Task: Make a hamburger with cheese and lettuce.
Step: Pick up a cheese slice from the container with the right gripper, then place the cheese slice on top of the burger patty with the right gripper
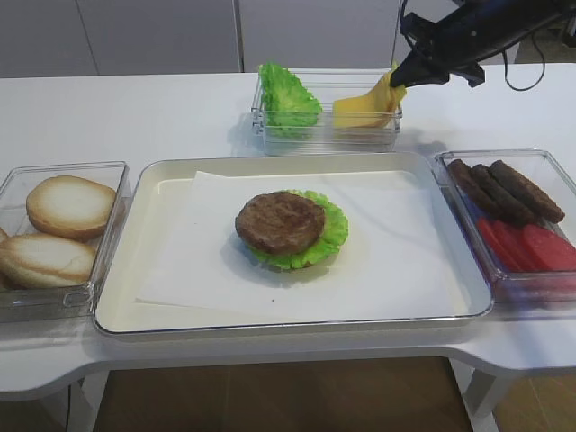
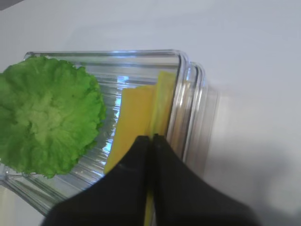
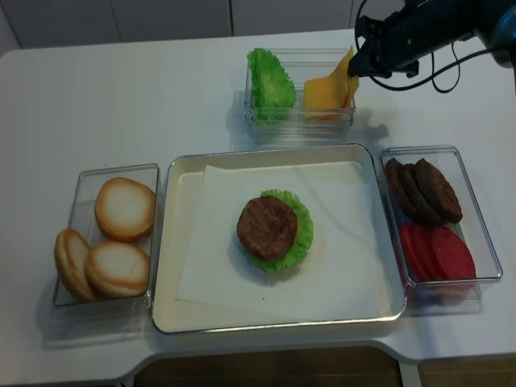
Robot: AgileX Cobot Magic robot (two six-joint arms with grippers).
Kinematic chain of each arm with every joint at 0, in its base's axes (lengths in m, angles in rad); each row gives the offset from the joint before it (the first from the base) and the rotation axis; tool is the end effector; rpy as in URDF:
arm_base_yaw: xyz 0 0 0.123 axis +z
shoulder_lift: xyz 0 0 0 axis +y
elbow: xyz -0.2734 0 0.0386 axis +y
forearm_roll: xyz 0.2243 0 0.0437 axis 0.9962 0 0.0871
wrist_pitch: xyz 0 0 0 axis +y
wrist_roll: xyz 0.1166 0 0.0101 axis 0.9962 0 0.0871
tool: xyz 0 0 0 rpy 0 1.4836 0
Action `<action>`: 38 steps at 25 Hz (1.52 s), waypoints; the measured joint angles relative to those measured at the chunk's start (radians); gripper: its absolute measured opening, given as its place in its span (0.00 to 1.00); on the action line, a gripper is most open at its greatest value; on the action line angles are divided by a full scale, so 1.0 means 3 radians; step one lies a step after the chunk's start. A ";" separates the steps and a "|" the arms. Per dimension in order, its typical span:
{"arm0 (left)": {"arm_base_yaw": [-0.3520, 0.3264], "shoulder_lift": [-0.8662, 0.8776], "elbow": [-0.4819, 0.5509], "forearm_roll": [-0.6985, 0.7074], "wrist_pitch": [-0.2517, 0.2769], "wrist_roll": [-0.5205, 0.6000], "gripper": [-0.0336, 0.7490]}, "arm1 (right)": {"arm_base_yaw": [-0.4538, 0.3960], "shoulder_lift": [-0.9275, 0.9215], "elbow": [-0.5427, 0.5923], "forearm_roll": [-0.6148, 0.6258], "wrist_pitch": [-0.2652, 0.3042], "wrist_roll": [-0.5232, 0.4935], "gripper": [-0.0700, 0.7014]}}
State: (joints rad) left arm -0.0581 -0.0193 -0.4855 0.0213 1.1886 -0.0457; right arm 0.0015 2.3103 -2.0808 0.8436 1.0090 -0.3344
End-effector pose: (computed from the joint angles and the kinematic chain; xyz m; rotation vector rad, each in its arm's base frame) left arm -0.0020 0.0024 0.2372 0.0107 2.1674 -0.0336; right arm 0.4933 0.0748 0.2165 -0.0272 2.4584 0.9457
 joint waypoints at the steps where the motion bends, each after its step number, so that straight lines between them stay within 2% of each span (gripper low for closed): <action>1: 0.0000 0.0000 0.0000 0.0000 0.0000 0.0000 0.63 | 0.0000 0.0000 0.0000 0.0005 0.0007 0.0000 0.09; 18: 0.0000 0.0000 0.0000 0.0000 0.0000 0.0000 0.63 | 0.0000 -0.0286 -0.0020 -0.0143 0.0091 -0.0007 0.09; 22: 0.0000 0.0000 0.0000 0.0000 0.0000 0.0000 0.63 | 0.0000 -0.0447 -0.0020 -0.0157 0.0164 0.0002 0.09; 26: 0.0000 0.0000 0.0000 0.0000 0.0000 0.0000 0.63 | 0.0000 -0.0682 -0.0020 -0.0234 0.0233 0.0088 0.09; 33: 0.0000 0.0000 0.0000 0.0000 0.0000 0.0000 0.63 | 0.0000 -0.1180 -0.0025 -0.0633 0.0432 0.0410 0.09; 38: 0.0000 0.0000 0.0000 0.0000 0.0000 0.0000 0.63 | 0.0113 -0.1673 0.0448 -0.0811 0.0446 0.0473 0.09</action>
State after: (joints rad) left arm -0.0581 -0.0193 -0.4855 0.0213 1.1886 -0.0457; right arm 0.0353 1.8083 -1.9465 0.6003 1.1427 -0.1926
